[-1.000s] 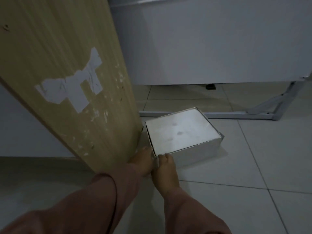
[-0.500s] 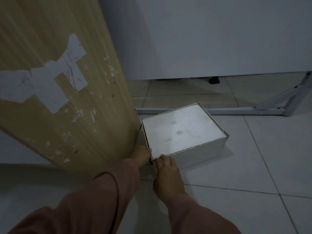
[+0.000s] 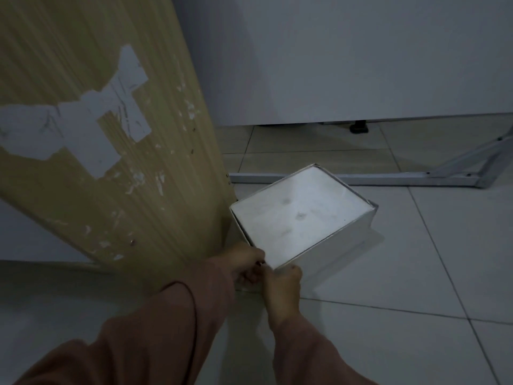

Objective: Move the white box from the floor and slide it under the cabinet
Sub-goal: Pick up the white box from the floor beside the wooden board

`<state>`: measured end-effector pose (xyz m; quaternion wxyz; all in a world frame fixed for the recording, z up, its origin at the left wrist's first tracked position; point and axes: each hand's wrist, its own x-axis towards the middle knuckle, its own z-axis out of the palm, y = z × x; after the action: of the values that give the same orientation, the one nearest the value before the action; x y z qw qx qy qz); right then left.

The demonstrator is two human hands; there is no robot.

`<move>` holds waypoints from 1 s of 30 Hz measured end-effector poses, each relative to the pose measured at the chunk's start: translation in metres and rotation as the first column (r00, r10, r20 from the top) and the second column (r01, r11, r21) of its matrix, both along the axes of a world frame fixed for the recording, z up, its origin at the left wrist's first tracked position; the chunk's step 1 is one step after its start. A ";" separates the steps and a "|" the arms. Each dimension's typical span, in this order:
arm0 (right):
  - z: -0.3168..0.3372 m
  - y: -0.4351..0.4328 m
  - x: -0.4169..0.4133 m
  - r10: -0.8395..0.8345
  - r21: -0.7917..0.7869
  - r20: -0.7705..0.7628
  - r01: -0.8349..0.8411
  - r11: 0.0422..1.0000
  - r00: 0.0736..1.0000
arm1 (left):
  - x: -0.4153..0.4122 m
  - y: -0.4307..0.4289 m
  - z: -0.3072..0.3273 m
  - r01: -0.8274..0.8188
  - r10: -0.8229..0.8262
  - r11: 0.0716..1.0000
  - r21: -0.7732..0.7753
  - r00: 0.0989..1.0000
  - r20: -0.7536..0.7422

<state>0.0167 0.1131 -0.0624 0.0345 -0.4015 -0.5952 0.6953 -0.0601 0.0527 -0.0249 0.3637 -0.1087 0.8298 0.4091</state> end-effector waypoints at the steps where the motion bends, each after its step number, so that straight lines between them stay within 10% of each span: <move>1: 0.001 -0.001 -0.001 0.000 -0.093 0.038 0.003 0.996 0.999 | 0.004 0.000 -0.002 -0.010 0.010 1.000 -0.006 1.000 0.000; 9: -0.004 -0.011 -0.006 -0.093 -0.348 0.121 0.130 0.928 0.988 | 0.025 0.012 -0.004 -0.155 0.160 0.984 0.083 0.985 -0.058; 20: 0.001 0.006 0.004 -0.250 -0.268 0.098 0.267 0.926 0.963 | 0.055 0.013 -0.018 -0.192 0.184 0.957 0.217 0.981 0.053; 30: -0.007 0.017 0.016 -0.278 -0.336 0.020 0.269 0.903 0.960 | -0.035 -0.037 -0.050 -0.381 0.459 0.869 0.314 0.859 -0.228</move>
<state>0.0328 0.1305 -0.0693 0.0711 -0.4710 -0.4052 0.7803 -0.0950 0.0152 -0.0749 0.1479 -0.1781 0.7698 0.5948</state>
